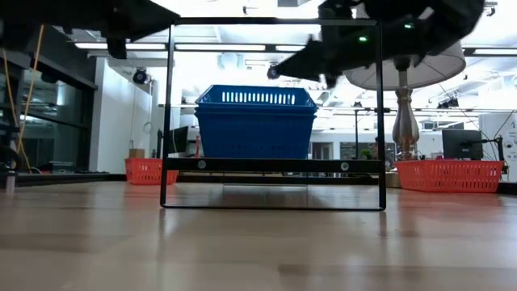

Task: Stack baskets on shelf by color
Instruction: Stack the blue bin on top of the blue bin on the shelf

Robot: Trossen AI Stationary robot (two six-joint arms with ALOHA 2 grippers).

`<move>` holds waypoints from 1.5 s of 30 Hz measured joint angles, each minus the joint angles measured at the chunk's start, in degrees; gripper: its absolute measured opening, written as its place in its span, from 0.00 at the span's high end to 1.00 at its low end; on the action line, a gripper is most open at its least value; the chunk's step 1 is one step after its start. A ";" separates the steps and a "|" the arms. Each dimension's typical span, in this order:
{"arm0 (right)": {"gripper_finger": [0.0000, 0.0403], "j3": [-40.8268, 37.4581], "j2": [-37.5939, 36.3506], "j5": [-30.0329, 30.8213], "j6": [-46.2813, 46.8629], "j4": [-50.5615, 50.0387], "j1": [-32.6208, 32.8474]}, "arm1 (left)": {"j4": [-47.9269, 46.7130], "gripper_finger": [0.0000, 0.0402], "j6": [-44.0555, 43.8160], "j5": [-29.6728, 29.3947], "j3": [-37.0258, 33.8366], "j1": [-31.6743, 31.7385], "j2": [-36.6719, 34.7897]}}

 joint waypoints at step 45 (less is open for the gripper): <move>1.00 22.97 9.70 -16.28 4.15 -37.71 7.35 | 11.11 1.00 5.88 0.42 -6.37 -1.33 -2.26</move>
